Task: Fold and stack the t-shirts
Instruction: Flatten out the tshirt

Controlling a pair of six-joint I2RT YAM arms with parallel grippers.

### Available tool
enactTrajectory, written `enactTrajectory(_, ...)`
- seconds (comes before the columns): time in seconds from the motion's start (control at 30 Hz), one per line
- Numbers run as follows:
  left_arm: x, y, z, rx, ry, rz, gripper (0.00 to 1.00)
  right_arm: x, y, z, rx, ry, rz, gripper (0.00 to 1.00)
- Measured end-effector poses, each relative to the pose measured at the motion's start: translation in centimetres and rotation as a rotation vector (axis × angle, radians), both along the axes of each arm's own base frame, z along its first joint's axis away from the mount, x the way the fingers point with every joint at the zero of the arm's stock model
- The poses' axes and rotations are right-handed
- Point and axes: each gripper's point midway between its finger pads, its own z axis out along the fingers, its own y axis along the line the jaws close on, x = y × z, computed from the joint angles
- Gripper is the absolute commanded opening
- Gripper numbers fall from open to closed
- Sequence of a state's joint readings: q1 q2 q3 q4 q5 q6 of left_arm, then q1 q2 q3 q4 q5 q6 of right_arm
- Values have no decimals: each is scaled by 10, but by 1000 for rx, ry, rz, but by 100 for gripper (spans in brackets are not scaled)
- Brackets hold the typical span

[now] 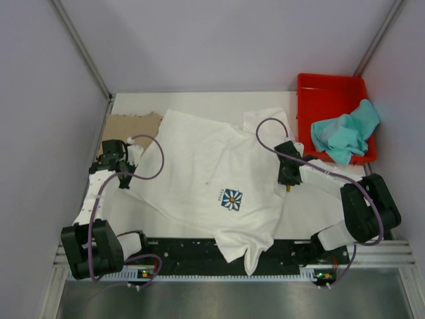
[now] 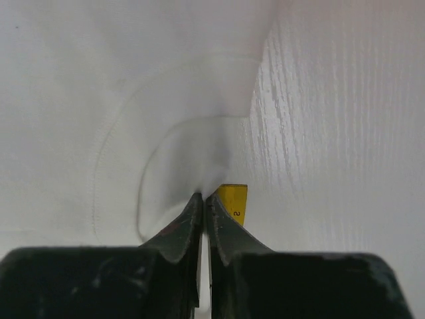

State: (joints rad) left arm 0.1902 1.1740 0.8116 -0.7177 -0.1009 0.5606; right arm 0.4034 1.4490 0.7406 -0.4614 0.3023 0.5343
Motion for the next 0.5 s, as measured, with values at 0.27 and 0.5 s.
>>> enactTrajectory(0.27,0,-1,2,-4,1,-1,0,34,31,13,-76,-23,119,0)
enactTrajectory(0.5,3,0,7,-4,-9,-2,0,87,156,48,-217,-139,400,28)
